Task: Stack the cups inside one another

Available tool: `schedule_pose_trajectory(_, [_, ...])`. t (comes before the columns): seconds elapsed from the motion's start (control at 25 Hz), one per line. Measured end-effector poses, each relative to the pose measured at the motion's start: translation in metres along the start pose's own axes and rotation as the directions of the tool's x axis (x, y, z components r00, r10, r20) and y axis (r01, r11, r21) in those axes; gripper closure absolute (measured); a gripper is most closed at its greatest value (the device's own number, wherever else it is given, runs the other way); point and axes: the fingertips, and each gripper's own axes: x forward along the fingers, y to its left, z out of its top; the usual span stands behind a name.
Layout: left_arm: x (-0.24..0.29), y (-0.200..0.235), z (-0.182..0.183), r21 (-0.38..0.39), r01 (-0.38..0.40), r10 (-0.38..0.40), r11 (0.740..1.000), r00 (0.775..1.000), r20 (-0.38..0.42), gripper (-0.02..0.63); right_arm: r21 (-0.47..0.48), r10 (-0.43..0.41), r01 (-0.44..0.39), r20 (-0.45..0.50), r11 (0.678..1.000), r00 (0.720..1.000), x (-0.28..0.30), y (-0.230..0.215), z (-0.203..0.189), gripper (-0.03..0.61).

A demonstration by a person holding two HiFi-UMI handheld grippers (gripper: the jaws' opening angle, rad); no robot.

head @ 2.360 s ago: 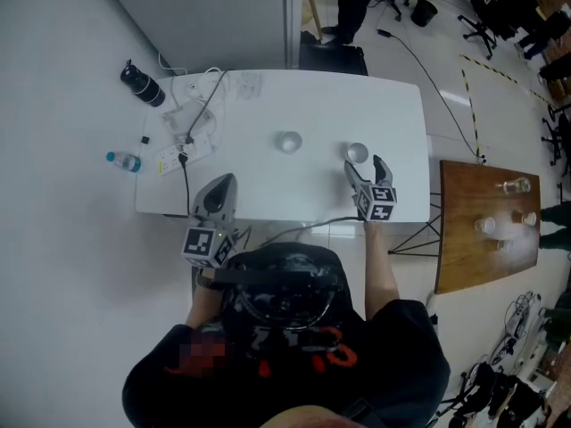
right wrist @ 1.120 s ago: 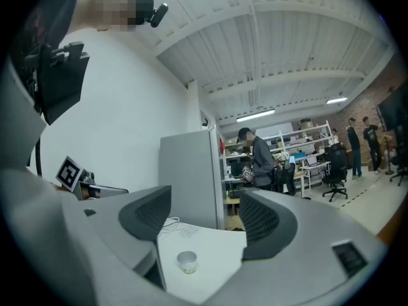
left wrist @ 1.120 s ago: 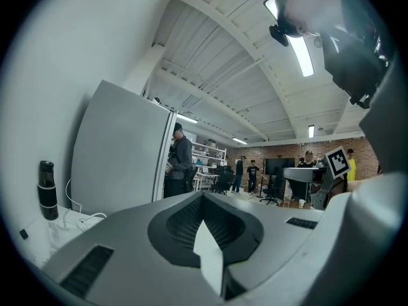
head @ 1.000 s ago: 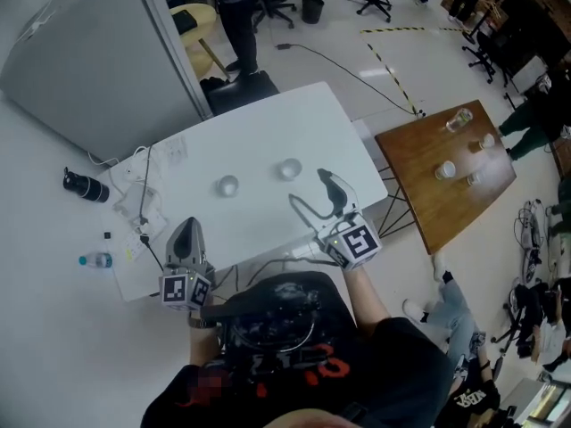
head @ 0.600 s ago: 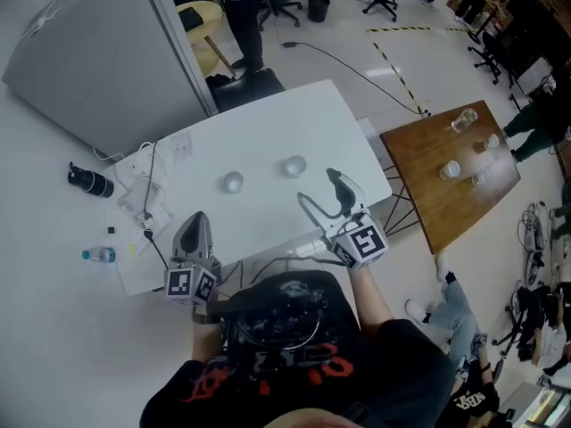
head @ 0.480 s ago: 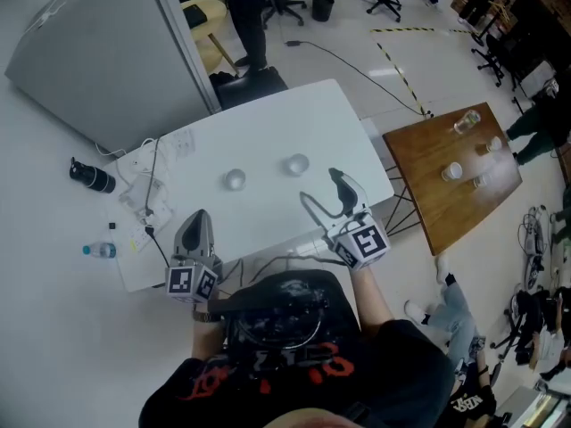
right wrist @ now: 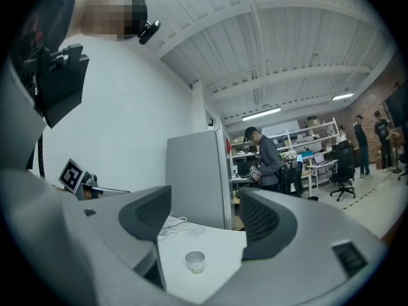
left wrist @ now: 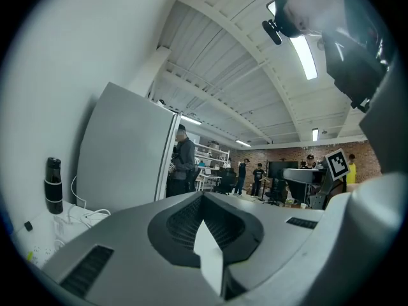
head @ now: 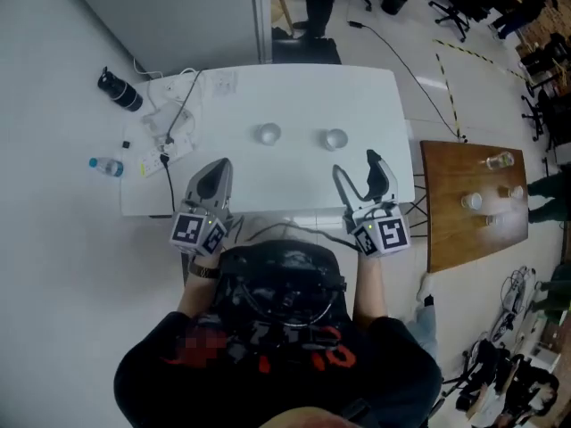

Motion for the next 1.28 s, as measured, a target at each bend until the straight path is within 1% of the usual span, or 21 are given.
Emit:
schedule_pose_trajectory(0.04, [-0.001,0.002,0.002,0.003,-0.007,0.007,1.0,1.0,0.003,0.611,-0.004,0.007,-0.007,0.006,1.0,1.0,0.003,0.002,0.002,0.232])
schedule_pose_trajectory(0.12, [-0.009,0.004,0.002,0.002,-0.029,0.029,1.0,1.0,0.002,0.611,-0.004,0.026,-0.026,0.007,1.0,1.0,0.006,0.007,0.002,0.273])
schedule_pose_trajectory(0.28, [-0.018,0.014,-0.002,-0.003,-0.074,0.074,0.997,0.997,-0.006,0.611,0.009,0.075,-0.075,-0.007,0.997,0.997,0.016,0.015,-0.005,0.272])
schedule_pose_trajectory(0.48, [-0.018,0.021,0.002,-0.006,-0.091,0.091,0.996,0.996,0.013,0.611,0.006,0.086,-0.086,0.004,0.996,0.996,0.026,0.015,-0.002,0.273])
schedule_pose_trajectory(0.76, [-0.032,0.031,0.002,-0.009,-0.15,0.15,0.989,0.989,0.007,0.611,0.018,0.149,-0.149,-0.025,0.989,0.988,0.043,0.024,-0.013,0.272])
schedule_pose_trajectory(0.96, [-0.036,0.04,0.002,-0.011,-0.185,0.185,0.983,0.983,0.013,0.611,0.028,0.198,-0.196,-0.102,0.98,0.975,0.063,0.03,-0.049,0.271])
schedule_pose_trajectory(1.0, [-0.036,0.04,0.003,-0.011,-0.191,0.191,0.982,0.981,0.018,0.611,0.029,0.206,-0.204,-0.125,0.979,0.971,0.067,0.031,-0.059,0.259])
schedule_pose_trajectory(1.12, [-0.042,0.044,0.007,-0.01,-0.218,0.218,0.976,0.975,0.03,0.612,0.044,0.228,-0.224,-0.196,0.974,0.954,0.079,0.036,-0.094,0.252])
schedule_pose_trajectory(1.16, [-0.046,0.047,0.008,-0.008,-0.23,0.23,0.973,0.973,0.03,0.611,0.052,0.236,-0.23,-0.218,0.972,0.947,0.083,0.039,-0.105,0.239])
schedule_pose_trajectory(1.28, [-0.055,0.057,0.008,-0.002,-0.267,0.267,0.964,0.963,0.031,0.611,0.071,0.255,-0.244,-0.272,0.967,0.928,0.096,0.043,-0.139,0.239])
